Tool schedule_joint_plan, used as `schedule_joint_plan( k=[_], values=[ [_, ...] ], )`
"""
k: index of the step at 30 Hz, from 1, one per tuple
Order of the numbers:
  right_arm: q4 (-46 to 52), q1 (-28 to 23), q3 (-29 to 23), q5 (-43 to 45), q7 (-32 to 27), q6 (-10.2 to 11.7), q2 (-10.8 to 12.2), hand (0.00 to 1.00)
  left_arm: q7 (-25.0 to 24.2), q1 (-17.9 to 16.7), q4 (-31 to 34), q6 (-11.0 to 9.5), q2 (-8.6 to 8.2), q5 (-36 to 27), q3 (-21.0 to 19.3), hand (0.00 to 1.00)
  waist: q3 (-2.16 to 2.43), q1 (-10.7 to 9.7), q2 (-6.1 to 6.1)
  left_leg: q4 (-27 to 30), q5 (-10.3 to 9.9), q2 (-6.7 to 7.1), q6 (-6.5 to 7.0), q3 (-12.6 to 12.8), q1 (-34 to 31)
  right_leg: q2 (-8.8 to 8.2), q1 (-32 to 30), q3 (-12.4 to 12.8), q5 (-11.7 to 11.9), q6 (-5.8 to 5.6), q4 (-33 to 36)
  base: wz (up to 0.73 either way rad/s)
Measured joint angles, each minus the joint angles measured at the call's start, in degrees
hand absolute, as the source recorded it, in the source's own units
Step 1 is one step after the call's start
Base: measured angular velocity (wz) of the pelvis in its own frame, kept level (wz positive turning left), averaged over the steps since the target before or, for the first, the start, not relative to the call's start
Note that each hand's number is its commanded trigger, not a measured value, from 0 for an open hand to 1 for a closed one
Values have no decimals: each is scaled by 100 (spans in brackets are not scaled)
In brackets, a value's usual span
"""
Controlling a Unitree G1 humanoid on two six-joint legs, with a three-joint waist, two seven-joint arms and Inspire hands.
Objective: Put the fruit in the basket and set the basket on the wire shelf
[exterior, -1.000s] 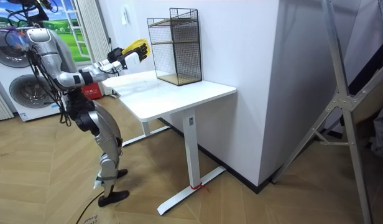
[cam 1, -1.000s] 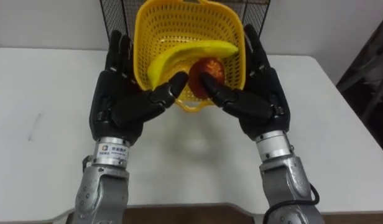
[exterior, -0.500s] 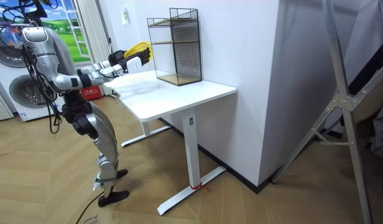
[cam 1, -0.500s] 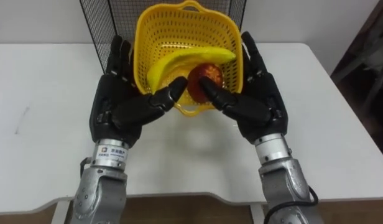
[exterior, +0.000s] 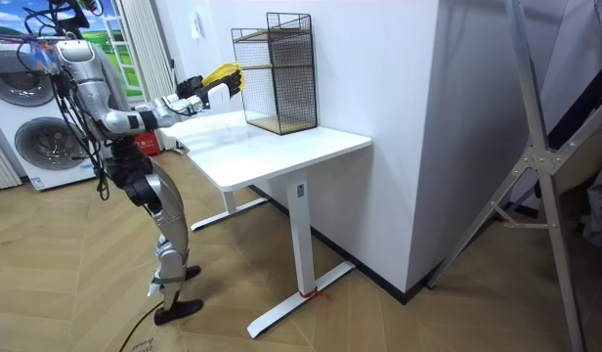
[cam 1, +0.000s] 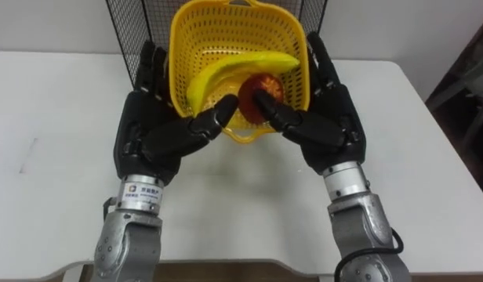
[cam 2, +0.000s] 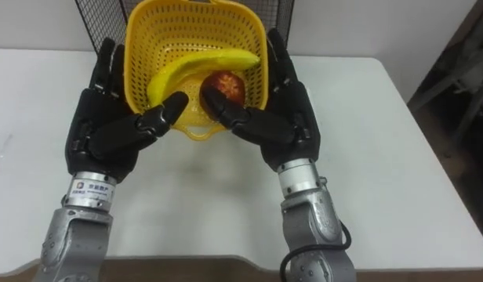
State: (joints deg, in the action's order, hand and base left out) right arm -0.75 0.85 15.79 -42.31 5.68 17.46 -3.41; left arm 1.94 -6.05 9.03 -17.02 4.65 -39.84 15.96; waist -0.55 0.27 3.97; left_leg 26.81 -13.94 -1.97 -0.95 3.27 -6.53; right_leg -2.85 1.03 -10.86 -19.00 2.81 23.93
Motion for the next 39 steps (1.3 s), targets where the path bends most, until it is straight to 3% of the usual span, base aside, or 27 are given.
schedule_joint_plan(
  k=[2,3,4,5,6,8,9,10,11,12,13,14,15,16,21,25,31,39],
  values=[
    [3,0,10,3,-41,0,-7,0,-2,1,0,10,-10,-22,3,0,0,-35,22,-44,-89,182,147,183,98,-241,-58,1,-178,-147,368,8],
    [9,45,10,15,-86,4,-8,0,-2,16,-1,12,-56,-22,2,0,3,-28,22,-86,-199,284,238,238,157,-455,-326,86,-288,-298,961,5],
    [9,58,11,13,-146,15,-1,0,-1,25,-4,38,-108,-62,1,0,-15,-37,39,-50,-288,424,322,305,196,-672,-685,213,-264,-350,1820,9],
    [9,52,11,13,-160,15,-8,0,-1,24,-12,45,-114,-62,1,0,-24,-48,48,7,-323,488,376,316,209,-740,-836,276,-196,-382,2176,26],
    [9,39,13,12,-174,13,-21,0,-1,24,-18,51,-99,-64,2,0,-29,-118,51,129,-433,579,469,305,227,-885,-1067,321,20,-426,2766,34],
    [9,50,11,18,-174,13,-21,0,2,26,-16,50,-105,-81,3,0,-43,-151,15,180,-508,644,578,272,280,-978,-1288,387,424,-479,3251,28],
    [-5,34,7,21,-172,10,-36,0,4,22,-24,52,-94,-81,7,0,-120,-178,-56,154,-537,623,635,215,396,-938,-1371,442,661,-526,3402,8],
    [-41,-5,15,29,-141,-9,-50,0,10,18,-30,41,-79,-104,-2,0,-142,-147,-147,118,-549,580,661,190,436,-815,-1399,482,542,-626,3280,0],
    [-52,2,11,40,-108,-39,-37,0,11,30,-33,-22,-49,-110,-13,0,-159,-144,-176,109,-549,534,675,186,418,-669,-1414,465,253,-615,2779,0],
    [-52,2,11,40,-92,-52,-37,0,11,29,-47,-51,-24,-111,-11,0,-158,-147,-173,91,-543,531,685,185,405,-614,-1405,457,187,-589,2438,0],
    [-52,6,16,41,-75,-79,-55,0,11,30,-109,-59,11,-114,-6,0,-138,-156,-141,90,-545,547,700,185,371,-492,-1384,463,153,-546,1667,5],
    [-53,0,31,40,-75,-84,-78,0,11,30,-203,-49,17,-115,1,0,-121,-161,-114,103,-563,572,719,185,364,-345,-1332,483,339,-493,1019,11],
    [-62,-4,42,39,-75,-85,-84,0,12,30,-274,-43,-2,-115,9,0,-126,-199,-154,106,-576,569,720,145,371,-280,-1282,533,453,-438,925,23],
    [-86,-9,42,38,-77,-102,-133,0,14,28,-392,-4,-16,-115,59,0,-95,-274,-251,37,-579,546,714,58,397,-233,-1157,542,536,-451,746,22],
    [-35,80,-15,33,-128,-144,-169,0,14,33,-391,52,-12,-98,112,0,-66,-334,-273,-196,-566,472,700,55,514,-112,-995,563,603,-451,458,0],
    [303,83,-35,34,-187,-200,-183,0,14,39,-383,80,-11,-43,136,0,24,-336,-341,-491,-542,369,673,144,747,43,-747,624,767,-441,45,-17],
    [440,92,-88,35,-216,-135,-171,0,14,179,-368,170,-7,-38,141,0,41,-465,-417,-745,-510,316,676,187,933,130,-512,646,869,-470,-350,-5],
    [446,90,-84,33,-391,-116,-152,0,18,189,-368,289,15,91,173,0,16,-543,-476,-856,-476,265,639,322,985,217,-505,774,957,-472,-626,-12]
  ],
)
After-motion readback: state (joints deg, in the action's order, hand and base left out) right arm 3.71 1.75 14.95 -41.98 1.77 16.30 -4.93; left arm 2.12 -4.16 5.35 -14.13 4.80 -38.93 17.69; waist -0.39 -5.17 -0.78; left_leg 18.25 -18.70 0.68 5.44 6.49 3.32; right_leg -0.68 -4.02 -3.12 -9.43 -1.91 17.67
